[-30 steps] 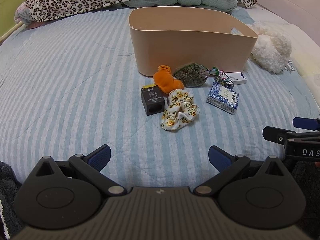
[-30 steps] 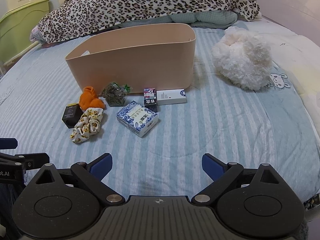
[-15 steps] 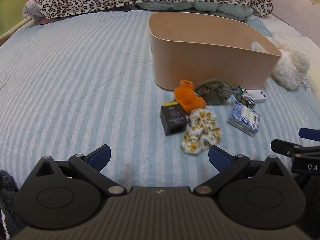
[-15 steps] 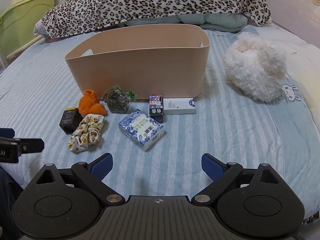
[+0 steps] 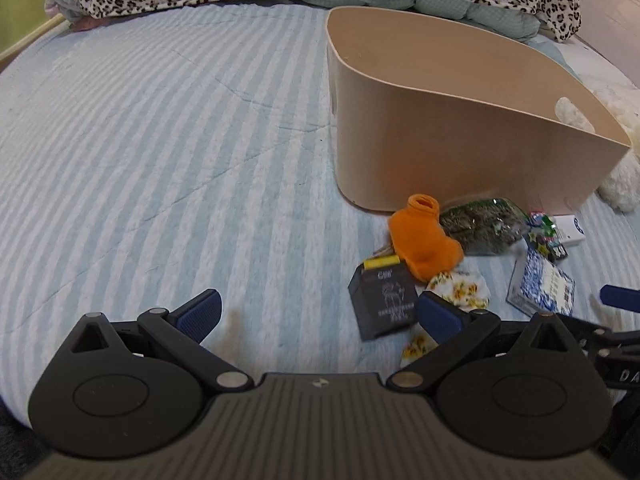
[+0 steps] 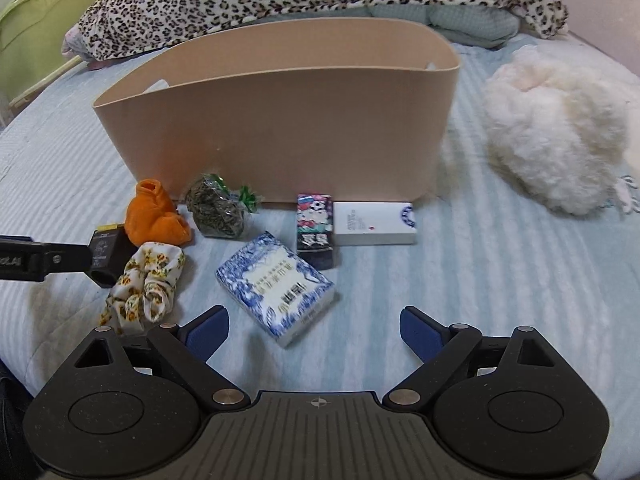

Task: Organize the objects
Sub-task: 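Grasp the blue-and-white box with right tool while left tool grasps black box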

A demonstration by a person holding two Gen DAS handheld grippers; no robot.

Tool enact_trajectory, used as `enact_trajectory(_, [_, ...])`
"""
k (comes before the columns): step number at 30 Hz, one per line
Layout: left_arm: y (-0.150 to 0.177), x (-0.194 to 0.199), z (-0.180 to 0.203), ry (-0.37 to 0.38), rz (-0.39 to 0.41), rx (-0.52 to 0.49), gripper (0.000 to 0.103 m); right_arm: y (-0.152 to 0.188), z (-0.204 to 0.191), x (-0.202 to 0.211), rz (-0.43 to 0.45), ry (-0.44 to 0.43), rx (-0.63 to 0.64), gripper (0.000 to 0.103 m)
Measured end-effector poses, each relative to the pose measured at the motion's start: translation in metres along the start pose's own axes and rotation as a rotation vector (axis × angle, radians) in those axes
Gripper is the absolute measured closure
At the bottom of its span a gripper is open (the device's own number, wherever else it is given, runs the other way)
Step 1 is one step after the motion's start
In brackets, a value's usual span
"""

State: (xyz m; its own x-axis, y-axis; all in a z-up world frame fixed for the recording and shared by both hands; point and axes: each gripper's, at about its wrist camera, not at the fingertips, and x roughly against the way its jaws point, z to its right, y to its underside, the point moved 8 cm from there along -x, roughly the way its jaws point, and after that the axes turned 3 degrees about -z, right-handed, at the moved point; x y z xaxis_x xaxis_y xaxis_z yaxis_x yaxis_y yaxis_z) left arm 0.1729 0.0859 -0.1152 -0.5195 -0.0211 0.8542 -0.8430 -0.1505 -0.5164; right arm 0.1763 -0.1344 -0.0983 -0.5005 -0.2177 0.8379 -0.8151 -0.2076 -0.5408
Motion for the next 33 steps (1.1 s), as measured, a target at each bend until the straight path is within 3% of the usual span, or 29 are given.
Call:
enact_trajectory(5, [-0.002,-0.020,0.008,0.028,-0.032,0.002,0.000,-0.007,-0.007,-0.019,-0.009,-0.017,0.036,0.012])
enact_trajectory(11, [0.005,-0.037,0.013,0.009,-0.081,-0.038,0.002,-0.011,-0.016,-0.032,-0.030,-0.030,0.072,0.023])
enact_trajectory(17, [0.002,-0.031,0.008,0.018,-0.053,-0.050,0.032,-0.010,-0.023,-0.030,-0.029,-0.044,0.099,0.049])
enact_trajectory(19, [0.001,-0.028,0.009,0.024,-0.042,-0.078,0.051,-0.008,-0.025,-0.027,-0.025,-0.051,0.104,0.058])
enact_trajectory(20, [0.001,-0.025,0.010,0.025,-0.038,-0.094,0.057,-0.007,-0.026,-0.025,-0.023,-0.056,0.110,0.059])
enact_trajectory(21, [0.002,-0.023,0.010,0.028,-0.034,-0.108,0.070,-0.006,-0.027,-0.024,-0.022,-0.058,0.117,0.060])
enact_trajectory(28, [0.009,-0.003,0.008,0.064,-0.032,-0.084,0.070,0.007,-0.023,-0.003,-0.007,-0.054,0.126,0.060])
enact_trajectory(33, [0.005,0.030,0.009,0.092,0.009,-0.076,0.070,-0.003,-0.018,0.022,0.053,-0.040,0.112,0.060])
